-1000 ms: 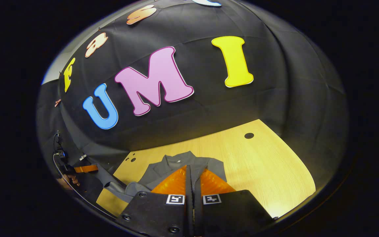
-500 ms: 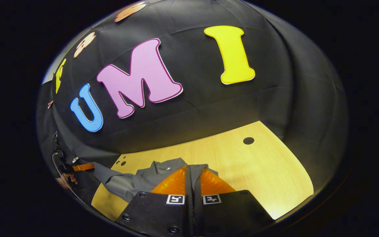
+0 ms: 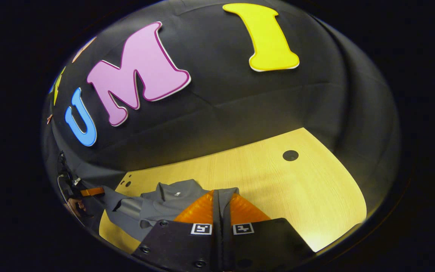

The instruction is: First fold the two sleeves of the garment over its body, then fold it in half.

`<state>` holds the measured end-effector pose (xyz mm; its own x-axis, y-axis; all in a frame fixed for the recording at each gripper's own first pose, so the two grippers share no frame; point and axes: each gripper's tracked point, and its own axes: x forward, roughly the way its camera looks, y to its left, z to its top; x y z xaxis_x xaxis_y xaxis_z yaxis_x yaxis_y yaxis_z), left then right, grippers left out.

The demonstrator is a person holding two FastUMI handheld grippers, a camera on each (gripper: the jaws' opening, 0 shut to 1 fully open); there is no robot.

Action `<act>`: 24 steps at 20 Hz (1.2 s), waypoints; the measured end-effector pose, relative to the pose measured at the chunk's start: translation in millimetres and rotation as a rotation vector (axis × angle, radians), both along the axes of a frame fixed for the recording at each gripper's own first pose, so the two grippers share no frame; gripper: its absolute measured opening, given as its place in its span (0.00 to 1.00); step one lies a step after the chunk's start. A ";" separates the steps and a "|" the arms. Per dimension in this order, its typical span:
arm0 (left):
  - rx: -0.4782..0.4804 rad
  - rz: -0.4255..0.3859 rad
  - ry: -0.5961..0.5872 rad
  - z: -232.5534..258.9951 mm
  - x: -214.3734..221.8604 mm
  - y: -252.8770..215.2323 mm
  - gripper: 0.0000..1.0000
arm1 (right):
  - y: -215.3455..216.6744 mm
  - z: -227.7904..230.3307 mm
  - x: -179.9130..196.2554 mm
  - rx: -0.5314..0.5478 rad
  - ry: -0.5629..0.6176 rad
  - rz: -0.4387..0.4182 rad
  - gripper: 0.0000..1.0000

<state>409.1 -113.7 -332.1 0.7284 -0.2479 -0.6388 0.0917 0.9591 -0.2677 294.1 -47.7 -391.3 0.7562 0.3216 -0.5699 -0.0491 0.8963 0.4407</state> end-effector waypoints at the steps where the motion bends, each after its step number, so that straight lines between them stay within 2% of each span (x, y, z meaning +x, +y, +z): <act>1: 0.011 -0.002 -0.006 -6.1 5.7 -2.2 0.05 | 0.7 -9.0 4.7 -0.007 0.006 0.004 0.05; 6: 0.058 0.011 -0.012 -44.3 32.9 -13.0 0.05 | 3.0 -58.5 21.6 -0.050 0.037 0.019 0.05; 14: 0.137 0.046 0.036 -112.6 31.2 -10.6 0.05 | 17.4 -127.4 36.3 -0.047 0.106 0.028 0.06; 15: 0.143 0.046 0.041 -117.4 29.7 -11.3 0.05 | 18.1 -133.8 36.0 -0.049 0.115 0.030 0.00; 16: 0.153 0.046 0.046 -122.0 30.0 -11.6 0.05 | 18.9 -139.9 35.4 -0.051 0.125 0.032 0.06; 21: 0.185 0.036 0.051 -136.3 33.5 -16.7 0.06 | 19.8 -155.0 30.6 -0.033 0.177 0.033 0.11; 23: 0.173 0.030 0.051 -133.4 31.6 -19.1 0.13 | 18.3 -157.9 28.8 -0.026 0.195 0.029 0.20; 24: 0.167 0.030 0.049 -131.7 30.7 -20.3 0.08 | 17.9 -158.0 27.2 -0.027 0.201 0.028 0.25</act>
<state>439.9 -134.0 -463.8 0.7009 -0.1141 -0.7040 0.0531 0.9927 -0.1081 321.3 -29.8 -549.3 0.6175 0.3234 -0.7170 0.0125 0.9074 0.4200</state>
